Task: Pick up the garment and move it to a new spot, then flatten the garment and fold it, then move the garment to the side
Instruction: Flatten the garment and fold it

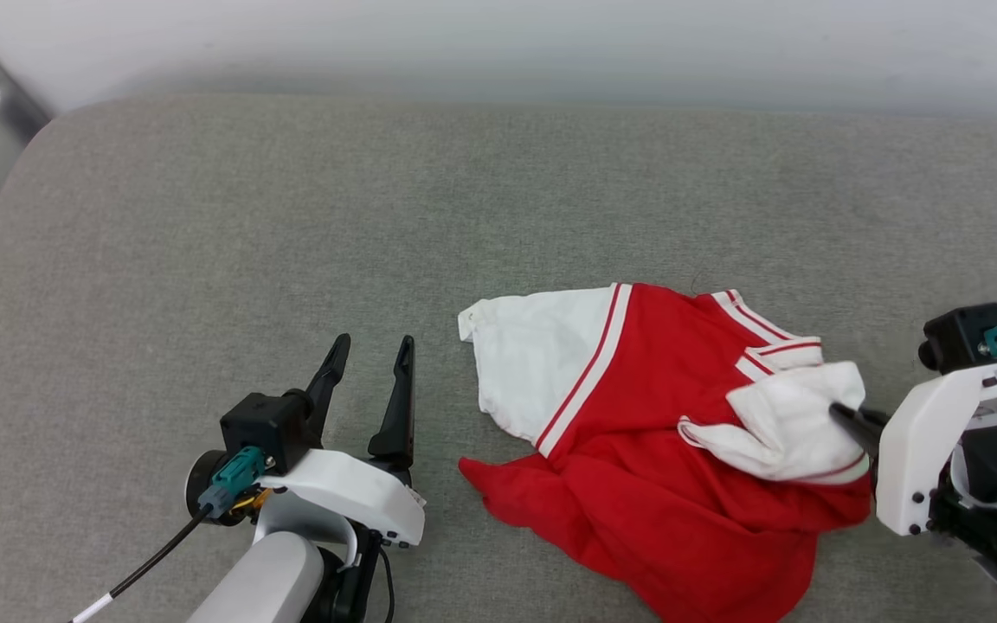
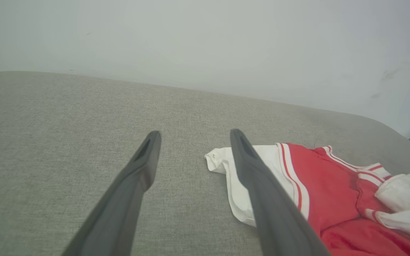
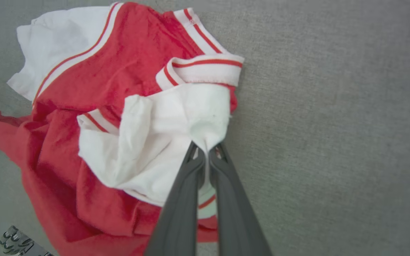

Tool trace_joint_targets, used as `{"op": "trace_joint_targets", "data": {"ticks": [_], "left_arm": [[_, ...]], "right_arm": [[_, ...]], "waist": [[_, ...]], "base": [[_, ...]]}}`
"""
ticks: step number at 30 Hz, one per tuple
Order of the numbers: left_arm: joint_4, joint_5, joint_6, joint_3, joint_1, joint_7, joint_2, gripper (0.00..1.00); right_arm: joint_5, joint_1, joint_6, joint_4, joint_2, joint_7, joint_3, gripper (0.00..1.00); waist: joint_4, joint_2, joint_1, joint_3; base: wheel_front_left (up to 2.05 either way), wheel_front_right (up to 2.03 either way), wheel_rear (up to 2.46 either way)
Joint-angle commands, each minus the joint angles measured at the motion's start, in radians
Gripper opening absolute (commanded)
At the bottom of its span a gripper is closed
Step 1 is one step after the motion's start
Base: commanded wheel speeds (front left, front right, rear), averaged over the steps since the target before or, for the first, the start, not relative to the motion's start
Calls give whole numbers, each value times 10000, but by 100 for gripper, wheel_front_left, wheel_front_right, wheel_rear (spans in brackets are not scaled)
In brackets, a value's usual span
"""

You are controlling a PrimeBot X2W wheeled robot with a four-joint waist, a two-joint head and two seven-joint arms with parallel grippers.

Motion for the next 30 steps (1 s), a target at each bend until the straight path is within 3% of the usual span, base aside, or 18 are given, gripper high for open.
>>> {"op": "trace_joint_targets", "data": {"ticks": [1,5,10,14,15,19,20,21,22,30], "left_arm": [[18,58,16,23,54,-81,-39,100],[4,91,40,41,118,-77,-7,100],[-74,94,67,16,154,-68,61,100],[-116,90,87,-6,181,-31,97,100],[-121,76,71,-36,180,-29,111,100],[-74,23,46,-44,183,-11,146,100],[-68,13,58,-38,199,-1,161,100],[-65,0,73,-37,213,12,170,100],[-58,-17,84,-30,224,29,189,100],[-62,-89,242,-32,499,154,332,100]], "right_arm": [[48,-179,-3,-187,-73,-118,14,0],[-186,-219,-3,-591,-202,-449,-292,0],[-578,25,-5,-529,-168,-836,-1574,0],[-724,483,-5,47,214,-1173,-2926,0],[-931,966,-3,806,546,-1572,-3932,0],[-1389,1515,-3,1885,1206,-2144,-4855,0],[-1432,1568,-3,2136,1402,-2289,-5011,43],[-1474,1610,-3,2390,1530,-2409,-5121,96],[-1575,1624,-3,2585,1612,-2596,-5168,100],[-2224,1264,-3,2469,1721,-5184,-5128,100]], "waist": [[-96,0,-1,-92],[-305,0,-1,-273],[-482,0,-1,-350],[-551,0,-1,-333],[-554,0,-1,-317],[-561,0,-1,-338],[-584,0,-1,-357],[-606,0,-1,-378],[-629,0,-1,-401],[-813,0,-1,-911]], "base": [[0,0,0],[0,0,0],[0,0,0],[0,0,0],[0,0,0],[0,0,0],[0,0,0],[0,0,0],[0,0,0],[0,0,0]]}}
